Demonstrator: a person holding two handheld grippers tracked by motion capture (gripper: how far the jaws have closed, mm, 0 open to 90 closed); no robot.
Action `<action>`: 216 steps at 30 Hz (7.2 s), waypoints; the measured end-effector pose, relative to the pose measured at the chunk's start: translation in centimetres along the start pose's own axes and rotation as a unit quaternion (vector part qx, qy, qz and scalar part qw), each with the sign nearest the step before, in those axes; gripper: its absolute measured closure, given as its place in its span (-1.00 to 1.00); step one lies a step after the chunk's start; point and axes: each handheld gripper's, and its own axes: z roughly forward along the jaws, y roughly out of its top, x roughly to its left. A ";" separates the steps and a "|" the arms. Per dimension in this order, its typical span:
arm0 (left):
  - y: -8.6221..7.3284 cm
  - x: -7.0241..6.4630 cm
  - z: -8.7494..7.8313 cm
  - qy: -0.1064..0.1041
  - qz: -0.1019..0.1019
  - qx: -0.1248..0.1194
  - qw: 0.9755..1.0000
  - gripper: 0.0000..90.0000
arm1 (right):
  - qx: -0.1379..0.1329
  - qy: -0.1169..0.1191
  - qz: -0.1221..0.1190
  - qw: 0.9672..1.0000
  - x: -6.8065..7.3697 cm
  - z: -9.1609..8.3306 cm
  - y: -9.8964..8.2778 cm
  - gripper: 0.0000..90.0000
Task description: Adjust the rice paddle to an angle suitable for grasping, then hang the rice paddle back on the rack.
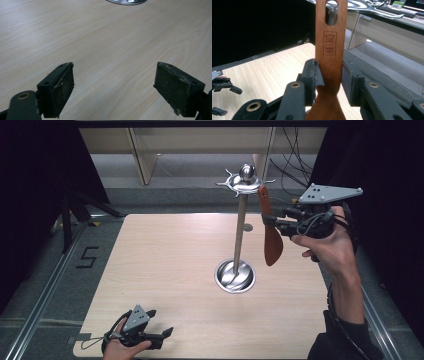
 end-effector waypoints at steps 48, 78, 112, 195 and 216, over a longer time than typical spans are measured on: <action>0.1 0.5 -0.1 0.004 0.038 0.013 0.999 -0.66 | -0.017 -0.014 0.024 0.999 -0.8 -2.2 -5.0 0.17; 0.1 0.0 -0.1 -0.002 0.007 -0.005 1.000 -0.66 | 0.005 -0.021 0.055 0.998 0.1 -1.6 -10.1 -0.12; 0.0 0.1 -0.2 0.005 0.003 0.008 1.000 -0.66 | 0.074 -0.012 0.060 0.995 0.4 0.2 -15.0 -0.21; -0.1 0.0 -0.2 0.001 0.015 0.005 1.000 -0.66 | 0.163 0.018 0.126 0.978 4.4 -0.2 -24.9 -0.38; -0.1 0.0 -0.2 0.003 0.015 0.007 1.000 -0.66 | 0.161 0.026 0.129 0.978 5.2 -1.1 -26.2 -0.39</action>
